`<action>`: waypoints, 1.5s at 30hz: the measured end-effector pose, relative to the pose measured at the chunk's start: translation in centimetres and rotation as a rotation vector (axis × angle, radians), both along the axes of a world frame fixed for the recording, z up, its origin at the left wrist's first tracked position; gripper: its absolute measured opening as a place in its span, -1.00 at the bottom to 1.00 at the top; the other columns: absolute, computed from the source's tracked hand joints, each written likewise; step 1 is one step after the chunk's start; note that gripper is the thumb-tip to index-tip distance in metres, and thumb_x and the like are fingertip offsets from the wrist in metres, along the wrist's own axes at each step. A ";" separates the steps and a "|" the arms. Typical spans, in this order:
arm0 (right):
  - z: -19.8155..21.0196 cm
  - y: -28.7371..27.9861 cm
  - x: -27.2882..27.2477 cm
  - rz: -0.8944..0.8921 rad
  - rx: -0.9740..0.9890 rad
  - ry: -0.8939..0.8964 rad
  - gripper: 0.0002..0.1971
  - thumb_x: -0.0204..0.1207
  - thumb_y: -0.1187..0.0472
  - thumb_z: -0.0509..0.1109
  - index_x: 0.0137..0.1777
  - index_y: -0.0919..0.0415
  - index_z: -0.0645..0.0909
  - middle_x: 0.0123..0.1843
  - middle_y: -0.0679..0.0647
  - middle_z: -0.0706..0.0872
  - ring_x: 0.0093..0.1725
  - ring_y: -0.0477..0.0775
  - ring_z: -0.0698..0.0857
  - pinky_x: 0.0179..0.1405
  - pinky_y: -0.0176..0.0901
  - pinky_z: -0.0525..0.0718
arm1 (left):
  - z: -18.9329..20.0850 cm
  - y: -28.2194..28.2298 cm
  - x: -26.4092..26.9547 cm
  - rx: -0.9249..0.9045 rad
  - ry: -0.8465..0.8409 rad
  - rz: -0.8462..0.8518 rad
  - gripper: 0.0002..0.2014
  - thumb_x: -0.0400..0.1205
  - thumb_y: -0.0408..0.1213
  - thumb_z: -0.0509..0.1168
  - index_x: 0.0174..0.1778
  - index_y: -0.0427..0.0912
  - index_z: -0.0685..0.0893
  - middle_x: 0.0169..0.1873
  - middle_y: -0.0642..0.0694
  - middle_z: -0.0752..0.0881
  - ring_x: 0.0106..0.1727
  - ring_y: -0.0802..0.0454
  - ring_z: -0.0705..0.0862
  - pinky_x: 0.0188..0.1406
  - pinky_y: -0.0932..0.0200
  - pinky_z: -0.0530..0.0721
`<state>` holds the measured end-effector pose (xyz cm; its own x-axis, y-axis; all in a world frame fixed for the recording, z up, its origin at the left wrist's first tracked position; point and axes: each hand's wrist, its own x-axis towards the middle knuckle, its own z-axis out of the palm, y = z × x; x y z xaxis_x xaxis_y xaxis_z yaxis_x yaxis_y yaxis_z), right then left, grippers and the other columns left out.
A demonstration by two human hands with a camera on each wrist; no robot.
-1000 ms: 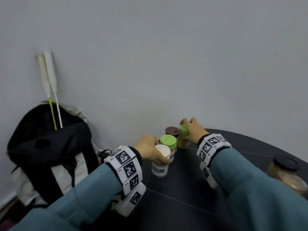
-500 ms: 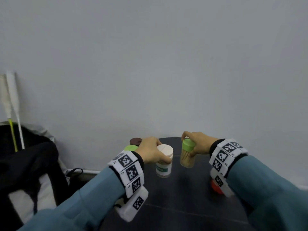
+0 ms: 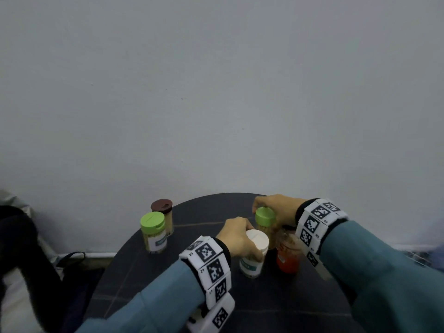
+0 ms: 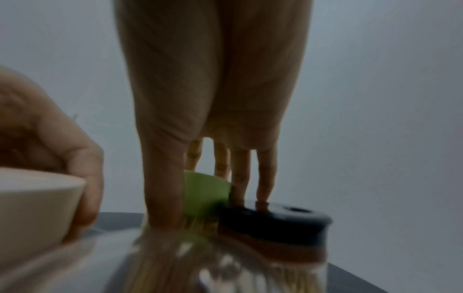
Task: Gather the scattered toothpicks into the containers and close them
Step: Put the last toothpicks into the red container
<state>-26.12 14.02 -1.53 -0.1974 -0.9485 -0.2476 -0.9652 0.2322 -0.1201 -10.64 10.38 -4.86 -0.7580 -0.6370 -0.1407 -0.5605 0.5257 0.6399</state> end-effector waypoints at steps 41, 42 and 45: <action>-4.4 5.9 -1.0 -0.140 -0.008 -0.027 0.22 0.28 0.11 0.62 0.64 0.16 -0.31 0.66 0.14 -0.30 0.64 0.16 -0.33 0.60 0.28 -0.03 | -1.4 1.3 -4.1 -0.155 -0.142 -0.206 0.15 0.40 -0.38 0.57 0.67 -0.17 -0.19 0.65 -0.17 -0.33 0.69 -0.14 -0.22 0.65 0.02 0.05; -4.1 6.0 -0.9 -0.143 0.004 -0.027 0.23 0.27 0.11 0.62 0.64 0.12 -0.32 0.66 0.12 -0.32 0.64 0.15 -0.35 0.60 0.32 -0.06 | -1.2 1.3 -3.9 -0.148 -0.146 -0.206 0.14 0.42 -0.41 0.55 0.67 -0.15 -0.20 0.65 -0.16 -0.34 0.68 -0.13 -0.25 0.66 -0.01 0.04; -2.6 6.5 -0.8 -0.143 0.028 -0.009 0.19 0.32 0.14 0.59 0.64 0.06 -0.32 0.66 0.10 -0.34 0.64 0.11 -0.35 0.55 0.38 -0.09 | 0.0 1.2 -3.2 -0.148 -0.160 -0.209 0.06 0.50 -0.52 0.42 0.67 -0.11 -0.24 0.64 -0.18 -0.38 0.67 -0.14 -0.30 0.66 -0.12 0.02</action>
